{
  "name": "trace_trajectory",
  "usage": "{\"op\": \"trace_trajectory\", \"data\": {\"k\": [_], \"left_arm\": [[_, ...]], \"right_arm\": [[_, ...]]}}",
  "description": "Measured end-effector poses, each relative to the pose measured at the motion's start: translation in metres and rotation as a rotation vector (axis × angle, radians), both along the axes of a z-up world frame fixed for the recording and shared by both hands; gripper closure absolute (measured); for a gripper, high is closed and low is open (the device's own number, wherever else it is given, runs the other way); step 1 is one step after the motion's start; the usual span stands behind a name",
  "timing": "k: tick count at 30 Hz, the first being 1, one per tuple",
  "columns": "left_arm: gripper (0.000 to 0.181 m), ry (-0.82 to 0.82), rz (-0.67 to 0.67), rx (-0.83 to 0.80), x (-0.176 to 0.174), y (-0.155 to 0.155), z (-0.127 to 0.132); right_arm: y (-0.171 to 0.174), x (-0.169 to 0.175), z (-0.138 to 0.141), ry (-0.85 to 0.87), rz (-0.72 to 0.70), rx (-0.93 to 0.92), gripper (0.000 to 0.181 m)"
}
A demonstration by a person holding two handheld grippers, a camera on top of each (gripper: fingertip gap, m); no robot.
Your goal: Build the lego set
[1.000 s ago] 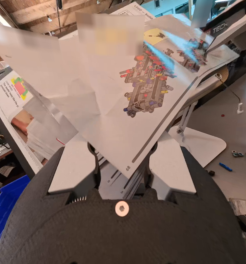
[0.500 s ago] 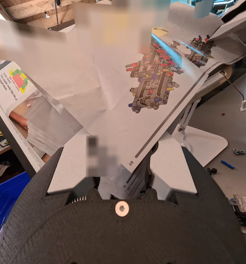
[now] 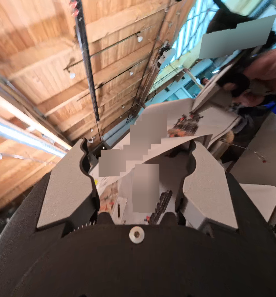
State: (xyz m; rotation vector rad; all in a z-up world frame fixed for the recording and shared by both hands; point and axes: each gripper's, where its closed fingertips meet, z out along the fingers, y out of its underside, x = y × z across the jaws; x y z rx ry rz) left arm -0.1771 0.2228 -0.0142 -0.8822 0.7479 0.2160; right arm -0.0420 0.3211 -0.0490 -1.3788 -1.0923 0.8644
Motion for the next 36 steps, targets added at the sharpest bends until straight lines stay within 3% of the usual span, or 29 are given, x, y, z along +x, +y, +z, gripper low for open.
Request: {"op": "trace_trajectory", "data": {"k": [4,7,10,12,14,16,18,20,24,25,28,32,36], "left_arm": [[0.05,0.3,0.013,-0.03,0.068,-0.001,-0.032],[0.042,0.387,0.124,-0.06,0.083,0.024,-0.063],[0.038,0.297,0.291,-0.09,0.066,0.055,-0.071],[0.051,0.241,0.404,-0.08,0.049,0.066,-0.07],[0.063,0.12,0.374,-0.112,0.039,0.066,-0.066],[0.073,0.027,0.402,-0.148,0.019,0.071,-0.062],[0.091,-0.039,0.4,-0.199,0.0,0.075,-0.063],[0.13,-0.045,0.368,-0.316,-0.009,0.083,-0.077],[0.157,-0.121,0.277,-0.421,-0.017,0.09,-0.09],[0.157,-0.156,0.264,-0.434,-0.02,0.092,-0.09],[0.178,-0.204,0.21,-0.489,-0.025,0.093,-0.095],[0.135,-0.285,0.249,-0.428,-0.044,0.093,-0.082],[0.128,-0.314,0.232,-0.463,-0.048,0.095,-0.083]], "right_arm": [[-0.029,-0.028,-0.001,0.102,0.127,-0.08,0.178],[-0.05,-0.043,-0.005,0.102,0.212,-0.085,0.165],[-0.066,-0.054,-0.006,0.122,0.271,-0.101,0.155],[-0.074,-0.062,-0.018,0.064,0.298,-0.096,0.142],[-0.084,-0.067,-0.027,0.019,0.347,-0.113,0.13],[-0.085,-0.064,-0.02,0.045,0.353,-0.087,0.128],[-0.07,-0.052,-0.007,0.076,0.292,-0.043,0.126],[-0.034,-0.03,0.003,0.07,0.136,0.008,0.122],[0.051,0.035,0.002,-0.029,-0.248,0.13,0.114],[0.07,0.052,-0.003,-0.062,-0.331,0.132,0.112],[0.107,0.09,-0.018,-0.136,-0.476,0.145,0.106],[0.126,0.105,-0.04,-0.173,-0.513,0.091,0.087],[0.13,0.1,-0.058,-0.247,-0.52,0.108,0.087]]}}
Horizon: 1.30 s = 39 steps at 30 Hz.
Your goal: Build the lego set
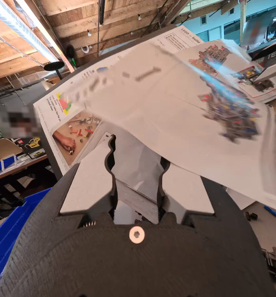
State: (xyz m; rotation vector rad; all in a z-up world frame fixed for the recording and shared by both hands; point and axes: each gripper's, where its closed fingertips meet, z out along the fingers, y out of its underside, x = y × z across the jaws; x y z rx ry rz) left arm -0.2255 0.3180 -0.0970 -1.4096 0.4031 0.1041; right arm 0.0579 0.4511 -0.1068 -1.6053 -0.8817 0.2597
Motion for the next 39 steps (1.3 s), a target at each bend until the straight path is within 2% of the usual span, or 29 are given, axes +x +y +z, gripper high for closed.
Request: {"op": "trace_trajectory", "data": {"k": [4,7,12,15,17,20,23,25,29,32,35,37,39], "left_arm": [[0.123,-0.02,0.003,-0.017,-0.007,0.003,-0.003],[0.122,-0.071,0.004,-0.018,-0.015,0.003,-0.001],[0.121,-0.19,0.044,0.017,-0.048,0.0,0.01],[0.122,-0.27,0.065,0.06,-0.068,-0.006,0.019],[0.126,-0.297,0.064,0.099,-0.073,-0.013,0.027],[0.126,-0.254,0.076,0.152,-0.072,-0.021,0.039],[0.119,-0.212,0.029,0.18,-0.058,-0.026,0.047],[0.114,-0.127,-0.003,0.195,-0.039,-0.03,0.051],[0.108,0.138,-0.058,0.23,0.021,-0.042,0.052],[0.099,0.307,-0.105,0.205,0.069,-0.045,0.039],[0.078,0.405,-0.108,0.142,0.096,-0.039,0.02],[0.067,0.437,-0.063,0.096,0.103,-0.03,0.005],[0.066,0.433,-0.02,0.056,0.102,-0.019,-0.007]], "right_arm": [[-0.001,-0.003,-0.002,-0.018,-0.004,0.006,0.094],[-0.002,-0.002,-0.001,-0.001,0.006,0.001,0.107],[-0.005,-0.003,0.002,-0.028,0.008,0.042,0.127],[-0.008,-0.004,0.005,-0.044,0.015,0.069,0.159],[-0.012,-0.006,0.005,-0.059,0.034,0.066,0.168],[-0.023,-0.013,0.012,-0.058,0.081,0.076,0.181],[-0.039,-0.026,0.024,0.01,0.166,0.042,0.181],[-0.055,-0.036,0.036,0.093,0.243,0.007,0.181],[-0.087,-0.058,0.058,0.218,0.382,-0.053,0.181],[-0.115,-0.08,0.068,0.29,0.488,-0.087,0.18],[-0.16,-0.119,0.063,0.337,0.683,-0.193,0.158],[-0.182,-0.141,0.05,0.32,0.756,-0.244,0.15],[-0.194,-0.154,0.037,0.291,0.796,-0.27,0.142]]}}
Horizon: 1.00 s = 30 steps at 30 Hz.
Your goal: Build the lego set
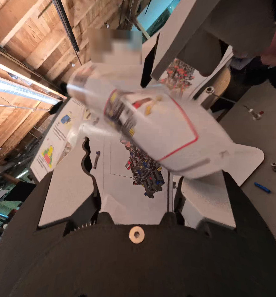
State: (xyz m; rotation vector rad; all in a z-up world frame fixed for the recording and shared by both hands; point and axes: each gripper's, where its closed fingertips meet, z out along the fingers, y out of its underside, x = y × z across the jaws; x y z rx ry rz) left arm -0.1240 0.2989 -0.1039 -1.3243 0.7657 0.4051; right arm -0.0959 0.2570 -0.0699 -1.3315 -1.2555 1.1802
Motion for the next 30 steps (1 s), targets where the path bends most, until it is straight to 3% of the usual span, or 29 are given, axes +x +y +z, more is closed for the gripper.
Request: {"op": "trace_trajectory", "data": {"k": [1,3,6,9,13,16,19,22,25,28,30], "left_arm": [[0.067,-0.011,0.005,-0.018,-0.001,0.004,-0.006],[0.095,-0.092,-0.007,-0.027,-0.007,0.004,-0.007],[0.114,-0.222,-0.063,-0.078,-0.018,0.004,-0.004],[0.122,-0.353,-0.096,-0.109,-0.038,0.006,0.001],[0.147,-0.459,-0.177,-0.181,-0.056,0.007,0.002],[0.169,-0.497,-0.225,-0.265,-0.061,0.01,-0.006],[0.181,-0.536,-0.292,-0.271,-0.063,0.006,-0.001],[0.175,-0.569,-0.365,-0.306,-0.064,0.003,0.002],[0.156,-0.67,-0.431,-0.34,-0.073,0.003,0.005],[0.12,-0.84,-0.529,-0.413,-0.084,0.003,0.01],[0.115,-0.902,-0.543,-0.343,-0.098,0.0,0.024]], "right_arm": [[-0.003,-0.003,-0.005,-0.015,0.012,0.0,0.14],[-0.006,-0.003,-0.007,-0.028,0.034,0.014,0.138],[0.003,0.011,0.014,0.041,0.008,0.039,0.136],[0.054,0.043,0.027,0.034,-0.232,0.131,0.123],[0.145,0.109,0.001,-0.213,-0.668,0.354,0.093],[0.18,0.139,-0.024,-0.312,-0.788,0.355,0.082],[0.189,0.145,-0.034,-0.299,-0.802,0.306,0.083],[0.187,0.144,-0.035,-0.306,-0.791,0.311,0.097],[0.187,0.145,-0.036,-0.303,-0.787,0.307,0.103],[0.188,0.147,-0.035,-0.304,-0.794,0.314,0.112],[0.188,0.148,-0.033,-0.299,-0.803,0.326,0.13]]}}
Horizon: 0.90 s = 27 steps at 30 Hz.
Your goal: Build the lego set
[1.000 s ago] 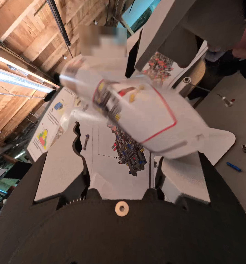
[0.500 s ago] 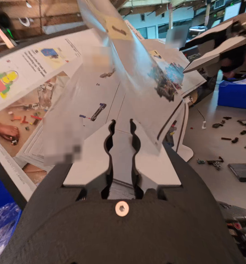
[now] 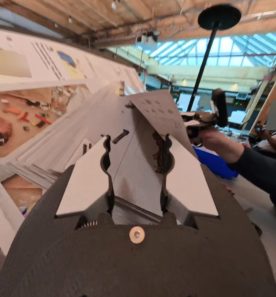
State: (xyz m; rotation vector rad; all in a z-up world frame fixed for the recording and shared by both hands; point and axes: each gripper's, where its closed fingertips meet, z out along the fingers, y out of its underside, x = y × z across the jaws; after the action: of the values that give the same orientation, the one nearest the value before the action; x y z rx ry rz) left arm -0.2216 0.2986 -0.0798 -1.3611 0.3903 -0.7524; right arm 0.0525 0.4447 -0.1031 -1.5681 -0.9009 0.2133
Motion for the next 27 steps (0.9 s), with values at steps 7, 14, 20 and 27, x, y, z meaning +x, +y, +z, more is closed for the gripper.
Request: {"op": "trace_trajectory", "data": {"k": [7,14,20,27], "left_arm": [[0.095,-0.111,-0.277,0.031,0.019,-0.027,0.021],[0.077,-0.132,-0.349,-0.083,0.029,-0.024,0.011],[0.155,-0.053,-0.295,-0.156,0.04,-0.013,-0.011],[0.181,0.0,-0.128,-0.156,0.016,0.002,-0.02]], "right_arm": [[-0.001,0.0,0.001,-0.017,0.003,0.023,0.157],[-0.002,-0.001,0.003,-0.013,0.009,0.033,0.149],[0.007,0.013,0.013,0.029,-0.061,0.06,0.106],[0.01,0.011,0.003,0.053,-0.041,-0.016,0.101]]}}
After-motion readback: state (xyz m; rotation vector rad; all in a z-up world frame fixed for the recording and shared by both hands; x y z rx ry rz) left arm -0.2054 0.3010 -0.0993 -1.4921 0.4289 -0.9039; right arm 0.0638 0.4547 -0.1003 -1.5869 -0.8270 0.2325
